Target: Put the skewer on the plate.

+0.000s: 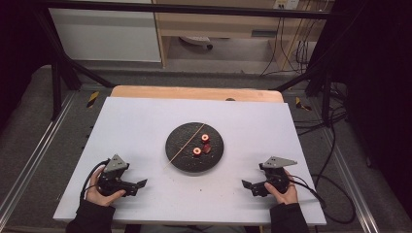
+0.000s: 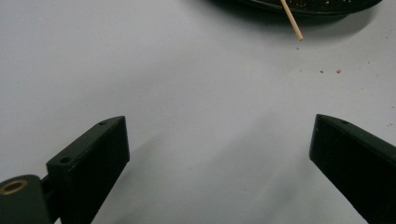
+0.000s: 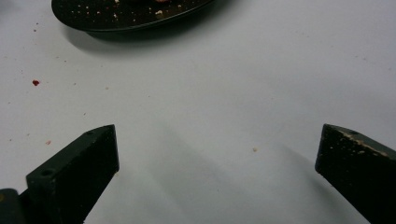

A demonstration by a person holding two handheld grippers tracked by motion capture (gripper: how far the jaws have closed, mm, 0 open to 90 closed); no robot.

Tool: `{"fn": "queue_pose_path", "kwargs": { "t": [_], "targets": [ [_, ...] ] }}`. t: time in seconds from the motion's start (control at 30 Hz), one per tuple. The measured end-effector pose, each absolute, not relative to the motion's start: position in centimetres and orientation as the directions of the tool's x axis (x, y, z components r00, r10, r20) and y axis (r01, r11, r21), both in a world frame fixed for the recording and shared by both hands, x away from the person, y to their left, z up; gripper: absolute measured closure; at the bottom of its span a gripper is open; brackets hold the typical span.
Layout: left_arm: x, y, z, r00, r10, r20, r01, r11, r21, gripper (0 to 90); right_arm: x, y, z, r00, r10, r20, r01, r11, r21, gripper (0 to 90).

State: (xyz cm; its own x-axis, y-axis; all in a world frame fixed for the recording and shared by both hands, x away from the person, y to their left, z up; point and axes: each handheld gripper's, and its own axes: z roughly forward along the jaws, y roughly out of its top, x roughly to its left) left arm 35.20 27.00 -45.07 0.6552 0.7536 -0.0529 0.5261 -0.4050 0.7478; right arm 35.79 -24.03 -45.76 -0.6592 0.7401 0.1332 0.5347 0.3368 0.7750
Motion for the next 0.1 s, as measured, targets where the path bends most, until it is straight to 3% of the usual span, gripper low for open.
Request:
{"fn": "queue_pose_path", "kwargs": {
  "t": [0.1],
  "targets": [
    [35.34, 26.88, -45.2, 0.659, 0.75, -0.05, 0.529, -0.415, 0.741, 4.8, 35.84, -24.02, -45.79, -0.66, 0.74, 0.132, 0.535, 0.339, 0.774, 0.6]
  ]
}}
